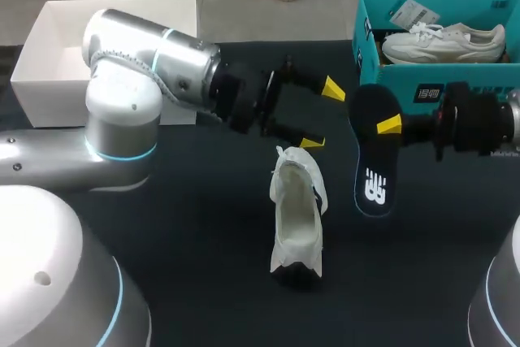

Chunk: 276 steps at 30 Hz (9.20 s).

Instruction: Take the shoe out of the shoebox, open the shoe tongue, remove and reinsert the insole, then place the shoe into the shoebox

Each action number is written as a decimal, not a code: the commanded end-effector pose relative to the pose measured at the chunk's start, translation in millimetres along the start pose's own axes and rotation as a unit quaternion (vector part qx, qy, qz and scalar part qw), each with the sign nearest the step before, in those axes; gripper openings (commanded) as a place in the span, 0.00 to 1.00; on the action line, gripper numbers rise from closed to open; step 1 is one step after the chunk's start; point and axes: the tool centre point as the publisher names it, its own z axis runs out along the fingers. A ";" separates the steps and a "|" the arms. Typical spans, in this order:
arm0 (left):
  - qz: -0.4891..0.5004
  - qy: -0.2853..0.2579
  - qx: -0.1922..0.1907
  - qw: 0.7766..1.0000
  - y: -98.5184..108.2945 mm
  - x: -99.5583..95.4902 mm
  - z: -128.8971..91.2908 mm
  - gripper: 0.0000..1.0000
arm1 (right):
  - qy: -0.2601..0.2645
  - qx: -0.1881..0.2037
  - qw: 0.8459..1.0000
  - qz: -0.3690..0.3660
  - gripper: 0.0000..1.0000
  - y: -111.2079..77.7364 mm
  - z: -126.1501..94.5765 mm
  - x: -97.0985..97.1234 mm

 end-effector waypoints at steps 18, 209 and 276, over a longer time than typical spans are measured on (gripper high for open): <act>-0.086 0.438 0.044 0.894 12.9 -45.5 -34.0 1.00 | 0.005 0.008 1.000 -0.006 0.00 -1.9 10.0 -0.7; 0.116 0.289 -0.259 0.914 23.1 -50.4 -12.3 1.00 | 0.011 0.025 1.000 0.001 0.00 0.5 32.7 -19.4; 0.066 -0.114 -0.249 0.960 -4.7 -7.7 -48.8 1.00 | 0.019 -0.024 0.999 0.036 0.00 17.3 21.8 22.2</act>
